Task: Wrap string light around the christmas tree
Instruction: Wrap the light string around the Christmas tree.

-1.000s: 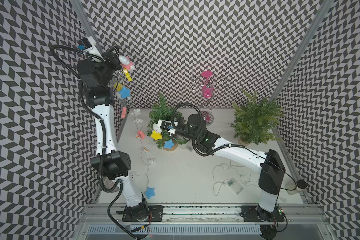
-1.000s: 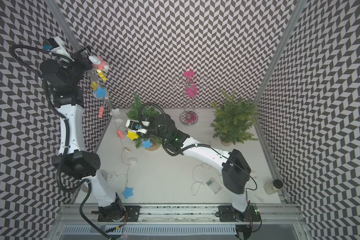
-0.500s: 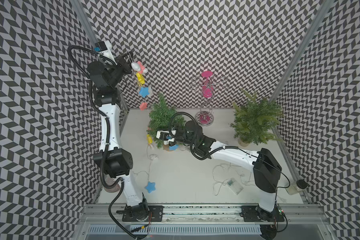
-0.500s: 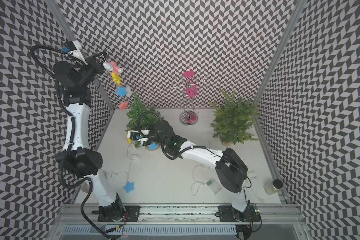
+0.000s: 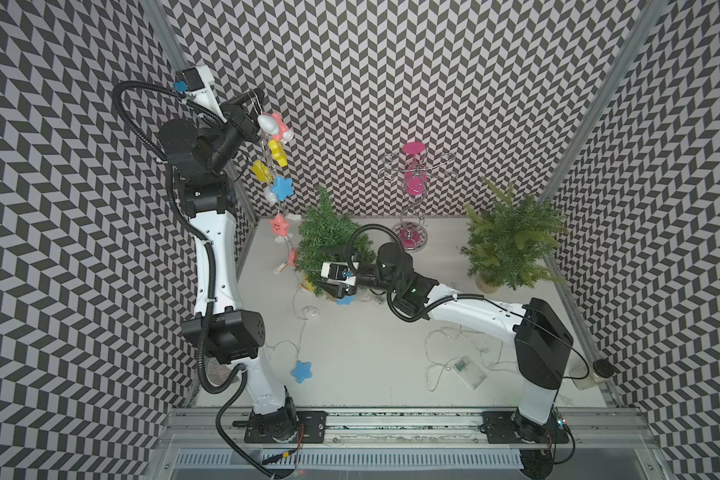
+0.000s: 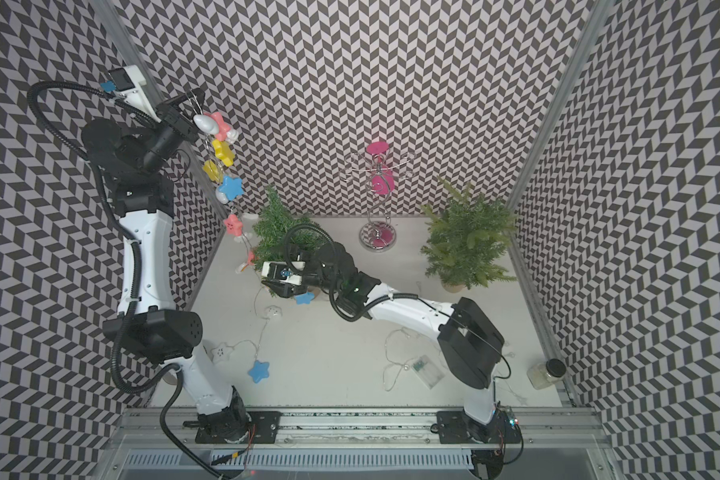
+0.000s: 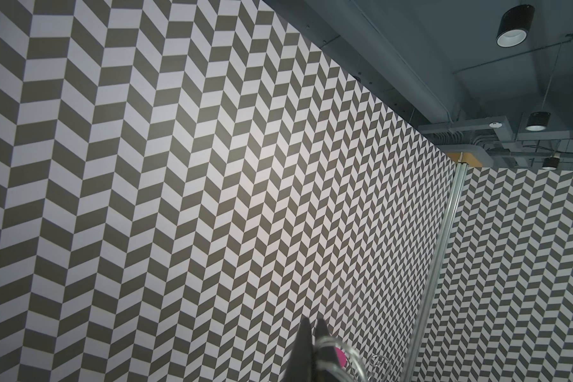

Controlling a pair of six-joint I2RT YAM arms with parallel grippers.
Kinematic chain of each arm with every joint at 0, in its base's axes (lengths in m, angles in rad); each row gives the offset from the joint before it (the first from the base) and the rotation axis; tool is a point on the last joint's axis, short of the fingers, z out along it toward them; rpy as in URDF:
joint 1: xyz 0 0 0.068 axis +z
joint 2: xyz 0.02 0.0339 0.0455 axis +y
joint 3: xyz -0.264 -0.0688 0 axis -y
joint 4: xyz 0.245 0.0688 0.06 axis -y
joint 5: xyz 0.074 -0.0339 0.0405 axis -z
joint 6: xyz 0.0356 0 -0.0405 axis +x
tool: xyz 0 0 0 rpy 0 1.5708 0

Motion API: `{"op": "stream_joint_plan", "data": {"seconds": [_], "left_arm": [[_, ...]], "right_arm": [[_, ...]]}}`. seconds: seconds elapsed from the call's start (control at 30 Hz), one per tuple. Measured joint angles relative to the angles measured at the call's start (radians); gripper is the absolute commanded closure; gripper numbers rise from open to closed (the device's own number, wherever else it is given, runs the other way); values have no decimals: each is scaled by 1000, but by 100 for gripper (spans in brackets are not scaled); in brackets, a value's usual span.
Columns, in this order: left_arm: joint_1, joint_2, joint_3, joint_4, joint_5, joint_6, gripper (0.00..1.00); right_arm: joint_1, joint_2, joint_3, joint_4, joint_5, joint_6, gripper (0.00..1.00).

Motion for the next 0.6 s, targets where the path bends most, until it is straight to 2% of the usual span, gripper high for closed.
{"op": "stream_joint_plan", "data": {"seconds": [0.07,0.23,0.4,0.6], "left_arm": [[0,10,3,1,10,-8,100],[0,53,41,7,45,-39,100],[-10,77,50,41,98,-73,100],[-51,85,56,73,166,-64,100]], "right_arm": [[-31,-31,21,0,-48,57,16],[-132,-28,215,-8,-115,225,0],[-235,105,570,-57,-174,436,1],[-321,299,837,-74,-253,604,0]]}}
